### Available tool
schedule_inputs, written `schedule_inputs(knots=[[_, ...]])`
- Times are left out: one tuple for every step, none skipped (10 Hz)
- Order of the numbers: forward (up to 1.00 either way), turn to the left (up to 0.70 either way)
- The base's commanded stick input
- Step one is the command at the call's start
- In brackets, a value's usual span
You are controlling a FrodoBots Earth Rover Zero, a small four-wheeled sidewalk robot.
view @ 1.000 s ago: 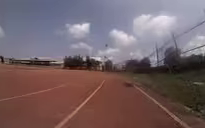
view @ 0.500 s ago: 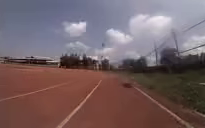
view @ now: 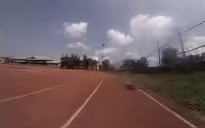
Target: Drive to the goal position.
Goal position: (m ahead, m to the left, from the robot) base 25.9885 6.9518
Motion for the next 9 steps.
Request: schedule_inputs(knots=[[0.70,0.00],[0.70,0.00],[0.70,0.00],[0.70,0.00],[0.70,0.00],[0.70,0.00],[0.70,0.00],[0.70,0.00],[0.70,0.00]])
